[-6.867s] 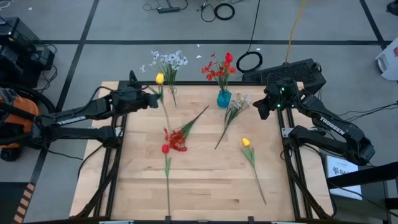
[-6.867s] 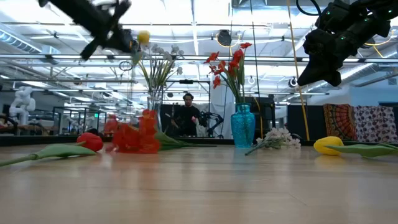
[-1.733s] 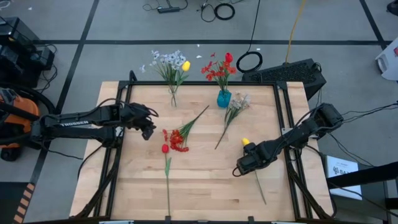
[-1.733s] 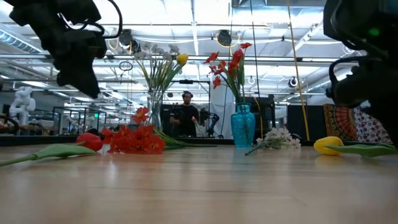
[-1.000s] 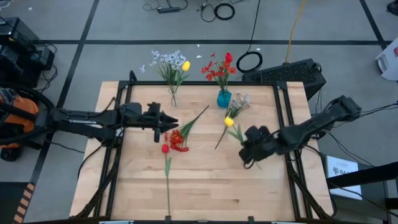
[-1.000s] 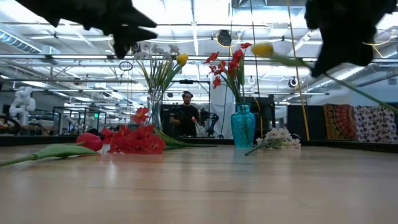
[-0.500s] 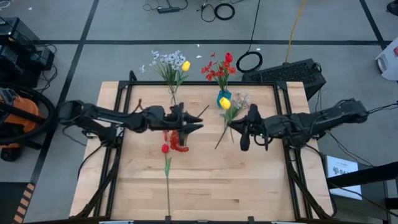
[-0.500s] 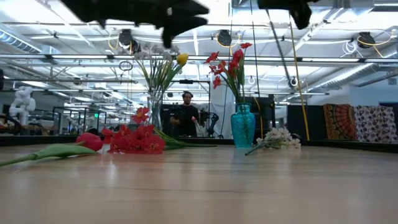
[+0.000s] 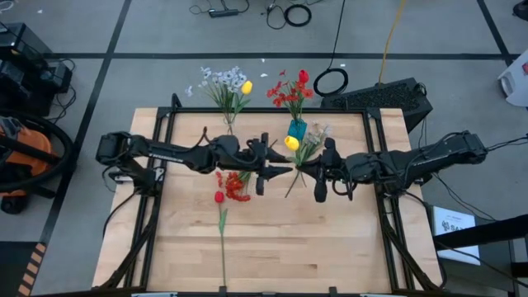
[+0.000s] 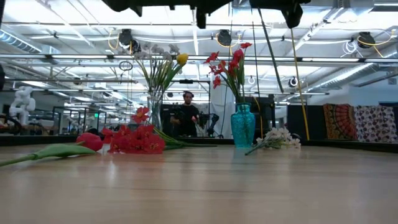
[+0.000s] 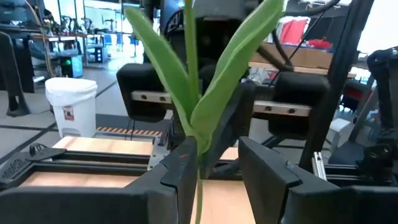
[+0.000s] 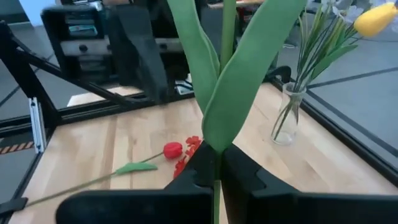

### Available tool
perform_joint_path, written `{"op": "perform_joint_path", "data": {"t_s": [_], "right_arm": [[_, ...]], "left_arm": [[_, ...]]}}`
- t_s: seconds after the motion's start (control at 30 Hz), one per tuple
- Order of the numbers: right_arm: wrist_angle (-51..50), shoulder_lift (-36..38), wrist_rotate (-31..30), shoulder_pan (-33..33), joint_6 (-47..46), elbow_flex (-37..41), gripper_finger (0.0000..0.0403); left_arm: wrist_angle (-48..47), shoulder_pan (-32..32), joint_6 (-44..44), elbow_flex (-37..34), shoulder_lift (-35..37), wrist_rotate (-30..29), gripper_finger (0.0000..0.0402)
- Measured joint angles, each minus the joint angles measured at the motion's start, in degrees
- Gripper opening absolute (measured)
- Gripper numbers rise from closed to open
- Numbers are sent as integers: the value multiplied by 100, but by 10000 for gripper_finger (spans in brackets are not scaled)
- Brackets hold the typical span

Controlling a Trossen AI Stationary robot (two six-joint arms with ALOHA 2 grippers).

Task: Sort flowers into vase by color
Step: Put the yellow flower into the transparent vase

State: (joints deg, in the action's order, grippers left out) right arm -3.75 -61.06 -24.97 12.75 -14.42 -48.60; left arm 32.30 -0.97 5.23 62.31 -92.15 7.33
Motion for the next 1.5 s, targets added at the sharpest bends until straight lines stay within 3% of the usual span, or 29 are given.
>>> {"op": "perform_joint_path", "data": {"t_s": [0.6, 0.73, 1.03, 1.13, 1.5], "right_arm": [[326, -4, 145, -168, 462, 0, 0], [508, -75, 514, -319, 547, 0, 0], [574, -184, 541, -424, 632, 0, 0], [629, -204, 895, -419, 625, -4, 0], [621, -249, 710, -420, 569, -2, 0]], "left_arm": [[21, -2, 31, 200, -200, 60, 123], [34, -1, 31, 199, -197, 15, 123], [3, -93, 44, 196, -191, -47, 123], [51, -94, 41, 198, -200, -65, 123], [36, -98, 44, 198, -200, -85, 123]]}}
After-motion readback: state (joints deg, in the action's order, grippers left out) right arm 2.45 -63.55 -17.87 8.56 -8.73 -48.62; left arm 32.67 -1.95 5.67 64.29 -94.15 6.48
